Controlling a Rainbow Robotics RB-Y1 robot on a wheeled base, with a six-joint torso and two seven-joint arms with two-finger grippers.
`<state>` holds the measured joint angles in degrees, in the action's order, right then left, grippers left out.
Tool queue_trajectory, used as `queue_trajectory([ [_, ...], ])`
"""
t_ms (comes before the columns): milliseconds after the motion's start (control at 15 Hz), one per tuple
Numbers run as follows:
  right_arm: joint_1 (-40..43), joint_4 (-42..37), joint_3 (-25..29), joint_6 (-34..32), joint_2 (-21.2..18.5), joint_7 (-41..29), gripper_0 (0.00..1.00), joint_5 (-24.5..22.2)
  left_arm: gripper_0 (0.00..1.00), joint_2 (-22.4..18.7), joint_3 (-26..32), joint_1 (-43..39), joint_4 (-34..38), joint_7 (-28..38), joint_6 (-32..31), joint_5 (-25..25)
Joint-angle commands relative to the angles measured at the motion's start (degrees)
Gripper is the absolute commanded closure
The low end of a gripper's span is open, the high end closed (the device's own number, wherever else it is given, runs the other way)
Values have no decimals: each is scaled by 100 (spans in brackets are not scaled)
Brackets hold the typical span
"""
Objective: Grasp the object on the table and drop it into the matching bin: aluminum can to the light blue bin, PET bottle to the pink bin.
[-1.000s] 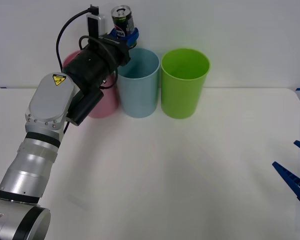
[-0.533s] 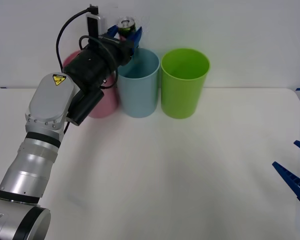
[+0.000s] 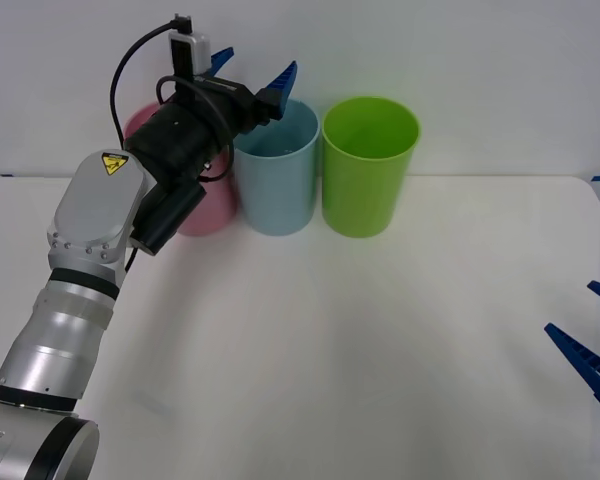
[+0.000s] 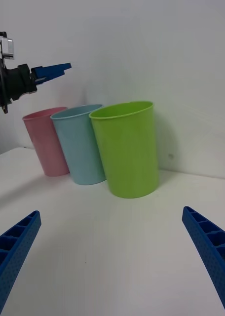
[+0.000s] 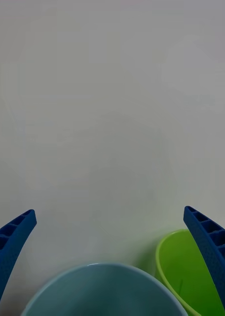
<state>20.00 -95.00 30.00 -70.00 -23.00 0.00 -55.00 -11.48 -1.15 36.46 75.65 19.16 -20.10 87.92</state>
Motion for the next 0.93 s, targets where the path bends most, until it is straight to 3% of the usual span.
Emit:
queue_trajectory([
  [67,0,0,0,0,0,0,0,0,0,-83,1,-87,2,-26,-135,-240],
  [467,0,0,0,0,0,0,0,0,0,-337,-96,-597,424,-44,-319,-926],
  [933,0,0,0,0,0,0,0,0,0,-487,-61,-1713,1549,-97,-390,-1409],
])
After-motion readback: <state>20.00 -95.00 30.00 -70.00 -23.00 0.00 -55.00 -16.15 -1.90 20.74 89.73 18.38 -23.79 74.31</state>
